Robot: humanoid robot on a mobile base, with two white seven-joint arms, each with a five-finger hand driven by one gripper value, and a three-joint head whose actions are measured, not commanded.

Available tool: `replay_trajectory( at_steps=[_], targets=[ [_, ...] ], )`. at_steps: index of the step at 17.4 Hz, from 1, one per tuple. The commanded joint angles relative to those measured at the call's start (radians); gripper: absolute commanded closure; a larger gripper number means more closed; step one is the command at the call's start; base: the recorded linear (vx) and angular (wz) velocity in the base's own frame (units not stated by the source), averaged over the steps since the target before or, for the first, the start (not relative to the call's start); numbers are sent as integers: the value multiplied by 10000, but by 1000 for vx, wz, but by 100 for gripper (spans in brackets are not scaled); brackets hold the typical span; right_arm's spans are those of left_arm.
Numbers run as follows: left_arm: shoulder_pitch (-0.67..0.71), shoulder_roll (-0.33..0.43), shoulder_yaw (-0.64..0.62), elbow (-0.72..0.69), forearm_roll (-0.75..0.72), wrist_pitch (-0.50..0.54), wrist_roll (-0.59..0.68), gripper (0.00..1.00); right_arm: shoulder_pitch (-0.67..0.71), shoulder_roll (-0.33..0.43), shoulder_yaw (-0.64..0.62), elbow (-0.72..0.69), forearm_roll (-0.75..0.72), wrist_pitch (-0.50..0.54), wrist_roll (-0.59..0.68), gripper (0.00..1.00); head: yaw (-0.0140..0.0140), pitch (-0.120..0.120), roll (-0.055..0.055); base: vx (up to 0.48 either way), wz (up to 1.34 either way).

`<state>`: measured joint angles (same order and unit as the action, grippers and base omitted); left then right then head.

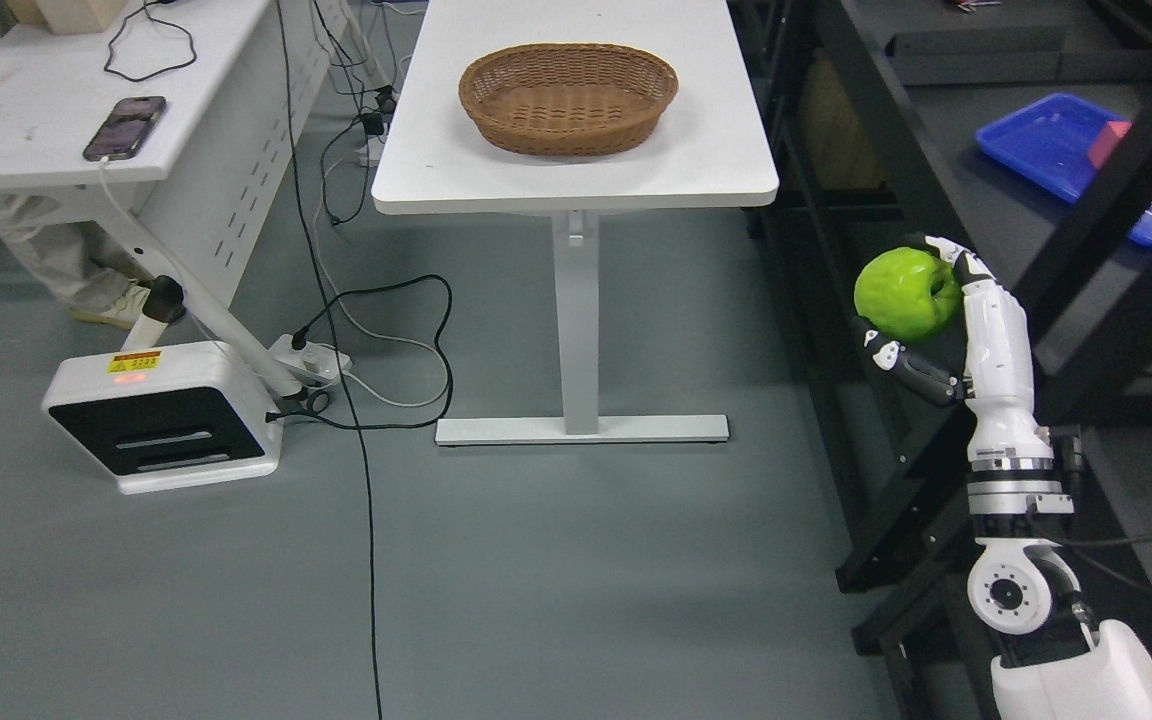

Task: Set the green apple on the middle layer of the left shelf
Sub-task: 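Carry the green apple in the right hand while turning to the shelf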

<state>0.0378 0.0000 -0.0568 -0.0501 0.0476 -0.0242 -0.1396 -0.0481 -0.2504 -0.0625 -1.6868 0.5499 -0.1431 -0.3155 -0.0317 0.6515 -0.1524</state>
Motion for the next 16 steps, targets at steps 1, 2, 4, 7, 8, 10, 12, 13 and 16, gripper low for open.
replay_trajectory(
  at_steps=[1,2,4,7,8,10,12,13,16],
  targets=[
    [-10,174,0,-5,0,-4,1,0,97,111,-66,-98,-8,4,26,100,0,0,0,-326,-265],
    [-10,174,0,10,0,-19,1,0,128,110,-66,-98,-8,4,26,100,0,0,0,-205,-712],
    [-10,174,0,-5,0,-19,1,0,235,126,-20,-98,-8,4,26,100,0,0,0,-139,-891],
    [-10,174,0,-5,0,-4,1,0,327,187,-19,-98,-8,-57,26,100,0,0,0,46,-1428],
    [-10,174,0,-5,0,-19,1,0,388,187,-50,-98,-8,-87,26,100,0,0,0,96,-1461],
    [-10,174,0,-5,0,-19,1,0,419,203,-81,-98,-8,-103,26,100,0,0,0,123,-1428],
    [-10,174,0,-5,0,-4,1,0,435,187,-81,-98,-8,-103,26,100,0,0,0,175,-1561],
    [-10,174,0,-5,15,-4,1,0,420,187,-81,-98,-8,-103,26,100,0,0,0,194,-1419],
    [-10,174,0,-5,0,-4,16,0,435,157,-66,-83,-8,-103,41,100,0,0,0,200,-1299]
  ],
)
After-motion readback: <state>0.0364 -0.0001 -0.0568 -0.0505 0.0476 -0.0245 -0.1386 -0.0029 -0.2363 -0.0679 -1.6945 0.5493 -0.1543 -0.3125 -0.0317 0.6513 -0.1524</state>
